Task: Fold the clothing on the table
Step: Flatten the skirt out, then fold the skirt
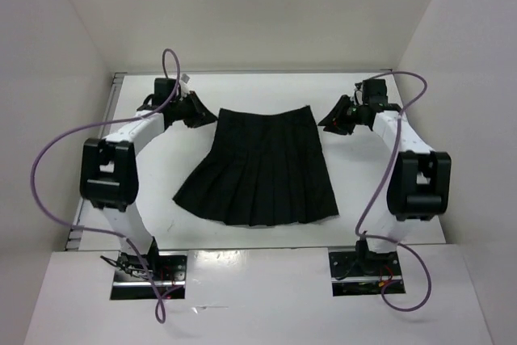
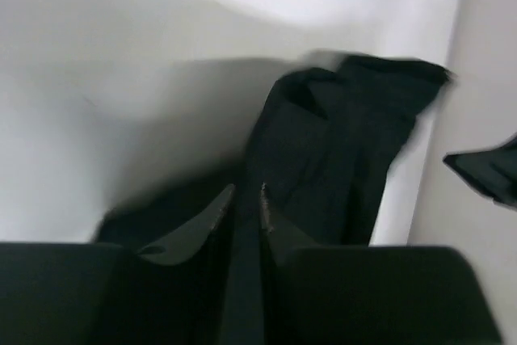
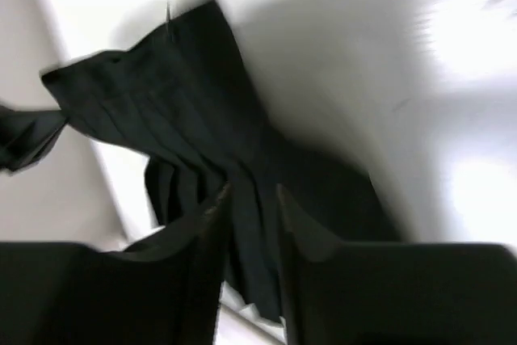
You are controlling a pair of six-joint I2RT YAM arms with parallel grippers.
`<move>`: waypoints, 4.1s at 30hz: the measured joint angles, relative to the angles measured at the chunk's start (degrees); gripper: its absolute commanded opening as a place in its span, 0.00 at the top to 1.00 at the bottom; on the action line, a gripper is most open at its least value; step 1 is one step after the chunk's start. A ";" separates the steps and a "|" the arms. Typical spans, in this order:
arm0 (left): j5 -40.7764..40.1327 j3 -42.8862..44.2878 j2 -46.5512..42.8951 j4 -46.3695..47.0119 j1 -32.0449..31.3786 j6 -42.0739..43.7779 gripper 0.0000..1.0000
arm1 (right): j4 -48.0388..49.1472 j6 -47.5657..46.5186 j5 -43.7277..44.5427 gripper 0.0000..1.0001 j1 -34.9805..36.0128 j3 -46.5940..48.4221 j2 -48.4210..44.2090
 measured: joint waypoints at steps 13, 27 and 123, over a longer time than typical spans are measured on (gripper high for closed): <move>-4.20 1.97 -3.80 6.01 1.90 -4.59 0.57 | -4.59 -3.58 17.40 0.39 6.12 7.80 -6.56; 7.58 -3.56 2.78 10.86 -7.58 -2.47 0.98 | -8.59 -4.26 17.29 1.00 6.36 -5.14 1.49; 6.10 23.85 34.10 4.17 -0.35 18.53 1.00 | -11.43 -19.41 15.87 0.40 5.05 38.40 40.63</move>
